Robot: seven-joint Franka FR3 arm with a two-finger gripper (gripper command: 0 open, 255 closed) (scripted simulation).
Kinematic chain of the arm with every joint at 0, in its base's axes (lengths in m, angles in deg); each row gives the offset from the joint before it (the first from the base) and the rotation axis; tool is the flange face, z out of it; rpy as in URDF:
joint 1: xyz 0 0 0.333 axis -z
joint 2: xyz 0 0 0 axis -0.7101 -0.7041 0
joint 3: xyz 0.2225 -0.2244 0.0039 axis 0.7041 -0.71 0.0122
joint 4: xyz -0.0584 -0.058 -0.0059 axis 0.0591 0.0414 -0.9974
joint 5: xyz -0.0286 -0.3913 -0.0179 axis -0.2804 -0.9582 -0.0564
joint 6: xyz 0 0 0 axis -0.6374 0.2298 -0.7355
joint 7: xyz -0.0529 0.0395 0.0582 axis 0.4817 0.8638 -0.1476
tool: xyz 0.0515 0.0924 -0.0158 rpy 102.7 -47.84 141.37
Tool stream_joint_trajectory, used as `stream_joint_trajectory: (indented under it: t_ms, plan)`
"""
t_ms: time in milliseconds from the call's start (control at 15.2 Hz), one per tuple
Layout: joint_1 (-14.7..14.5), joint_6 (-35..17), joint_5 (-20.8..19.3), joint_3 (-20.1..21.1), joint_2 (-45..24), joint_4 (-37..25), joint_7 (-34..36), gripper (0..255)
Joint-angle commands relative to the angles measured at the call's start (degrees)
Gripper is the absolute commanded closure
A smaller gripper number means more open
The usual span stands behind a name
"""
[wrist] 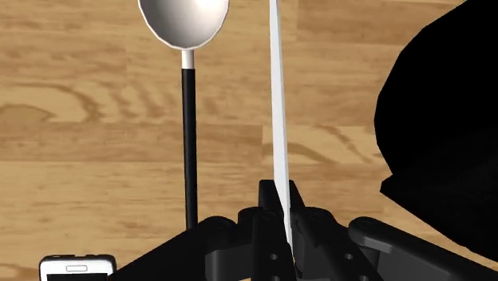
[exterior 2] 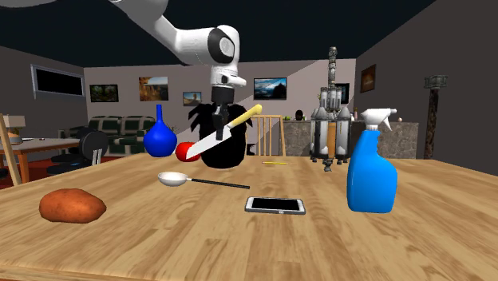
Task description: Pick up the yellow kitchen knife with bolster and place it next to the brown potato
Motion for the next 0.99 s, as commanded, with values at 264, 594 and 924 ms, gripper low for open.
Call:
stream_joint_trajectory:
  t_ms: [264,594,924]
  plan:
    - [-2.29,-2.21,3.31,2.31,9.64,10.94,3.69,255]
    - [-4.78,-3.03,6.27,4.64,16.63,17.81,7.33,255]
    - [-7.64,-3.20,9.38,7.39,22.69,22.93,11.56,255]
